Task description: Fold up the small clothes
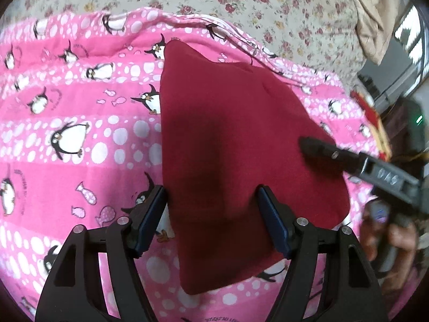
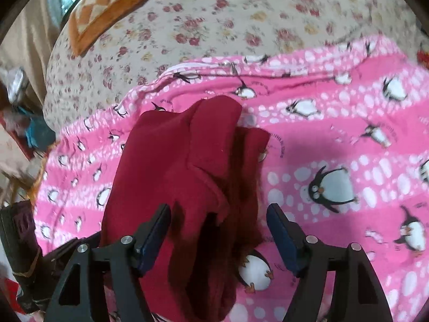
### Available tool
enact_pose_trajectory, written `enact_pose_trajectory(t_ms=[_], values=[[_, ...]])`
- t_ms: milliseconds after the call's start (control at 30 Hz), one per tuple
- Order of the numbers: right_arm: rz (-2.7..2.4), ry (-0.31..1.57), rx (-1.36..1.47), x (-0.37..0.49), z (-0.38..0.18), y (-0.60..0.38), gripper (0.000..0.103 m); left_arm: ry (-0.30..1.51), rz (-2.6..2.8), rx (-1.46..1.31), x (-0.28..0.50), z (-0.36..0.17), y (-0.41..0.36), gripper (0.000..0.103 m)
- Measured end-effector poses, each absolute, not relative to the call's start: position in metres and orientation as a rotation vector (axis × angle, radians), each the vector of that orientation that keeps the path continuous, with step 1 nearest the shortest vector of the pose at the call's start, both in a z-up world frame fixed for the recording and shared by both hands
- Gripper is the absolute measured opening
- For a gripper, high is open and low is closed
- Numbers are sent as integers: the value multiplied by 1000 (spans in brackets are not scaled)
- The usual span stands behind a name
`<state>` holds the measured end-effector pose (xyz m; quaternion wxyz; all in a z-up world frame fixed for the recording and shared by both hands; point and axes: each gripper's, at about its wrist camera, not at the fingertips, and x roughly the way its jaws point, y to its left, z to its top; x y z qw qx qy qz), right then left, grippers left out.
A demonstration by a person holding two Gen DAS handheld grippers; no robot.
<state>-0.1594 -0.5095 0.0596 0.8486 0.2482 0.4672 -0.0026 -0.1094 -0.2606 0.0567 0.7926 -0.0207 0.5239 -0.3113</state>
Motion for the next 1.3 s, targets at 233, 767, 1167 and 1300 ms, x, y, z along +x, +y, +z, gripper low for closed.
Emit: enact_pose_trajectory(t_ms=[233,767,1167,1300], values=[[123,1007,639,-144,30,-515,83,1184,-733,-181,-83,44,-259,81],[178,969,646,-131,31,-513,54,1218,-801,-275,-70,37,-257,69],[324,956,593,-165,84,-446,50,1132,-784,-214,-125,96,-178,64],[380,967,590,-179,85,-416,50,1119,-749,-183,-152,98,-150,64]])
